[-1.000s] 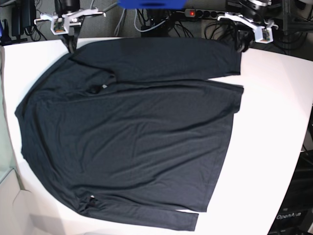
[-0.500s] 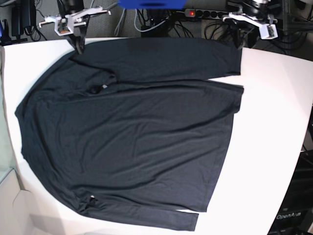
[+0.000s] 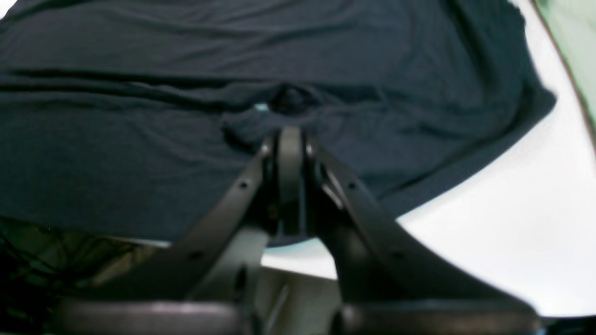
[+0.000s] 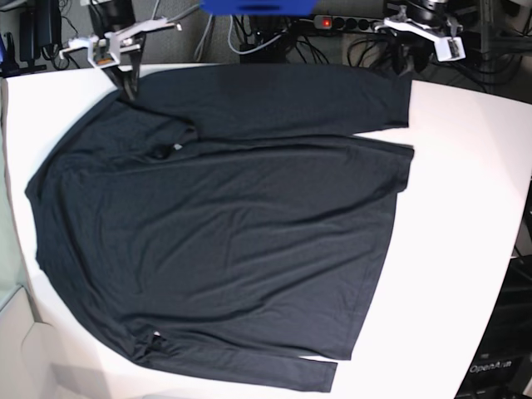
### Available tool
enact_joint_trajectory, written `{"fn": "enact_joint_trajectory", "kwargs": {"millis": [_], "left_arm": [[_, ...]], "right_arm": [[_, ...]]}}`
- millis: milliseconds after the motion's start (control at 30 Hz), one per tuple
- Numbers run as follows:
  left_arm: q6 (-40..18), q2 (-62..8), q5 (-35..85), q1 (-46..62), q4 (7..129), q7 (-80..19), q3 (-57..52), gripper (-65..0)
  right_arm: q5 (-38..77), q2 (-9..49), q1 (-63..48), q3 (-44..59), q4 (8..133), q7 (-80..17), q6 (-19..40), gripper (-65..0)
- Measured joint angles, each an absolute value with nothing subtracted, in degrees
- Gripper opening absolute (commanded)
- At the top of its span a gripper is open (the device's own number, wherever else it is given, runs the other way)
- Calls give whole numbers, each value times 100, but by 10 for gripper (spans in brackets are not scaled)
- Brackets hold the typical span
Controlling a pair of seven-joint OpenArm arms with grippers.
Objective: Fold the T-shirt properly
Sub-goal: 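Grasp the shoulder edge of the shirt with both grippers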
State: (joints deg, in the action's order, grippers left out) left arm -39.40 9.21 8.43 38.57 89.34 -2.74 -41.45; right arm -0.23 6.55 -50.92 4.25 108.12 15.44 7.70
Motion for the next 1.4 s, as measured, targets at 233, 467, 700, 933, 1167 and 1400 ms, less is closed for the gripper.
{"fn": "enact_joint_trajectory", "kwargs": {"millis": [233, 467, 700, 933, 1167, 1400], "left_arm": [[-3964, 928, 858, 3876, 8976, -248, -4147, -393], [-3962, 923, 884, 3946, 8973, -237, -4147, -393], [-3966, 923, 884, 3946, 8973, -235, -4147, -393], [-3964, 923, 884, 3900, 8967, -235, -4147, -391], [-3957, 923, 856, 3809, 8927, -259, -4147, -391], [-3955, 923, 843, 3708, 8923, -263, -4147, -391]], "right_arm": [[-21, 650, -5092, 412, 10812, 1518, 770, -650], [-21, 648, -5052, 381, 10812, 1520, 770, -650], [-21, 648, -4947, 379, 10805, 998, 770, -650], [-21, 646, -4845, 379, 10807, 819, 773, -650], [-19, 648, -4842, 379, 10807, 834, 773, -650], [-21, 646, -4845, 392, 10807, 832, 770, -650]]}}
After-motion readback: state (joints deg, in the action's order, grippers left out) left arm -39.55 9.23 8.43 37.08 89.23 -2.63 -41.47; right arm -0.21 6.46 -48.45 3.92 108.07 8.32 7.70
